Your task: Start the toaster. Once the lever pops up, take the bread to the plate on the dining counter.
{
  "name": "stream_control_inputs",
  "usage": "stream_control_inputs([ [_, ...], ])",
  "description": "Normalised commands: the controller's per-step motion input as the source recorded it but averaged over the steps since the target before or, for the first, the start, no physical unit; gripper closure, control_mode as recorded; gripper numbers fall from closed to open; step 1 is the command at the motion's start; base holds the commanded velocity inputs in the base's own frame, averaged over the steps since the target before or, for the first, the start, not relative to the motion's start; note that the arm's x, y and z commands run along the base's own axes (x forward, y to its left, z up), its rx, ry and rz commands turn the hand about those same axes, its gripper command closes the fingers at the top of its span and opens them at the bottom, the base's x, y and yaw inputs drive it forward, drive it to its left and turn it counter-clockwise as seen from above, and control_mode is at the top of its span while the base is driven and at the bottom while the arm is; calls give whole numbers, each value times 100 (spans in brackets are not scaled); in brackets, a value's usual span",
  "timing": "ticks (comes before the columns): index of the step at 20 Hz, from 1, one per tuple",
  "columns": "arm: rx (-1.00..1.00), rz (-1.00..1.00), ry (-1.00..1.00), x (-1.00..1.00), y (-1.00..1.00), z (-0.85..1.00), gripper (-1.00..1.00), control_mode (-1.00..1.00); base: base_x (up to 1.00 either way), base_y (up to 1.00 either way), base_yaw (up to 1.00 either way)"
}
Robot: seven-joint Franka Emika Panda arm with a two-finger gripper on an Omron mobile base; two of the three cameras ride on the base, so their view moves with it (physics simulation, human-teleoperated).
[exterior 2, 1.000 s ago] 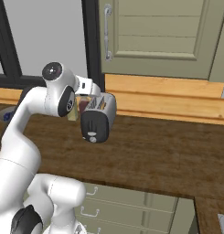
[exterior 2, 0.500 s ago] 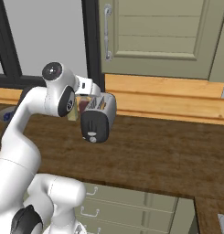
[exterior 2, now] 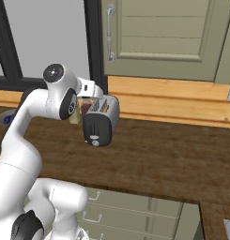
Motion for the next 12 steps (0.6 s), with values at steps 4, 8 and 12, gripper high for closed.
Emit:
stream_control_inputs([
  [4,0,0,0,0,0,0,-100,-100,0,0,0],
  [8,0,0,0,0,0,0,-100,-100,0,0,0],
  [12,0,0,0,0,0,0,-100,-100,0,0,0],
])
